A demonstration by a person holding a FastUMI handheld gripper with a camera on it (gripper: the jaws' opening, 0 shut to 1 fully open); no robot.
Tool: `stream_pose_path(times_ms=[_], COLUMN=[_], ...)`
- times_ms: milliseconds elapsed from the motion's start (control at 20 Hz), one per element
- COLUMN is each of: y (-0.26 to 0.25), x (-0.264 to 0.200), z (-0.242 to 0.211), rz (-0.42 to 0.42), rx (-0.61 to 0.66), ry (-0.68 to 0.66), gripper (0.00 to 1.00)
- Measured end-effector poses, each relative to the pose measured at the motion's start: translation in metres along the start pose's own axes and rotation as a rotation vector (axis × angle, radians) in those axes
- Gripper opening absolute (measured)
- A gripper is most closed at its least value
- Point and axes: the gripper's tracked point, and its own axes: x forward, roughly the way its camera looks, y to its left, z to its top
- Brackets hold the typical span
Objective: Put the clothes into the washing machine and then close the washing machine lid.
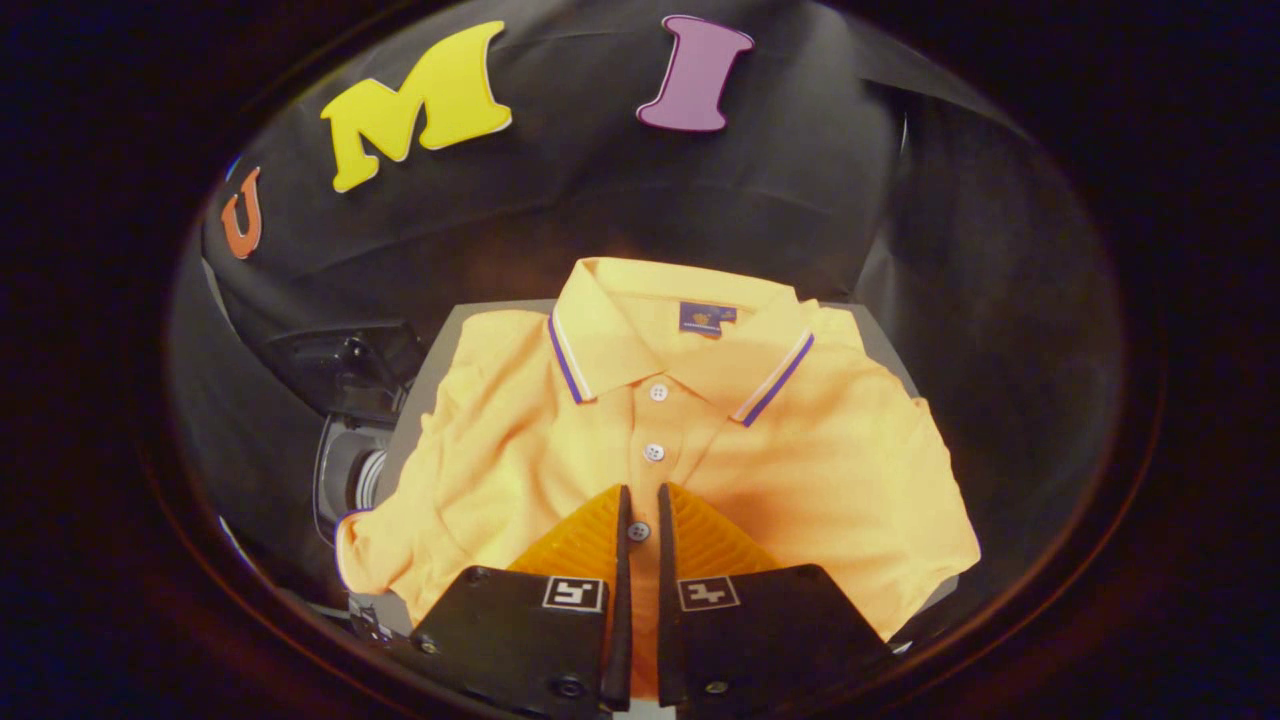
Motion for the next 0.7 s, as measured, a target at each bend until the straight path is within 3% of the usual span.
stream_pose_path(times_ms=[150,450,700], y=[-0.003,-0.004,0.004], x=[-0.004,-0.047,-0.092], z=[0.003,0.041,0.077], rz=[-0.003,-0.060,-0.022], rx=[0.035,-0.015,0.014], ry=[-0.005,-0.106,-0.180], gripper=[0.12,0.06,0.06])
